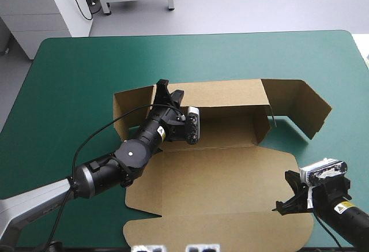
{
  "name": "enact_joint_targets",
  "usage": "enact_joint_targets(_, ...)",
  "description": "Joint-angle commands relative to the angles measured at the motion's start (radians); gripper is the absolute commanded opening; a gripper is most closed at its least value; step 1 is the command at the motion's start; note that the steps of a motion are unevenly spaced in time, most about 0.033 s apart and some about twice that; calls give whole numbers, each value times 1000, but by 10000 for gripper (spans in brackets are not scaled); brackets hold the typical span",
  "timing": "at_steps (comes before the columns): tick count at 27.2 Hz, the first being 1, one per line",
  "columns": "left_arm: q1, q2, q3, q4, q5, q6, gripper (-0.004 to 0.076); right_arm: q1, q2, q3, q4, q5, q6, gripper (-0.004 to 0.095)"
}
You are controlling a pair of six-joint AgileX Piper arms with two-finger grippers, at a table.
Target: Fold the box
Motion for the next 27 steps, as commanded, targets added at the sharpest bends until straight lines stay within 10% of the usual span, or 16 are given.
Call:
enact_joint_targets(1, -9, -55, -26, 43, 9, -22, -8, -2, 10, -89, 44, -65, -2, -14)
enact_joint_targets(27, -9, -44, -26, -14, -13, -22, -8, -2, 924, -996, -83, 23, 239, -12)
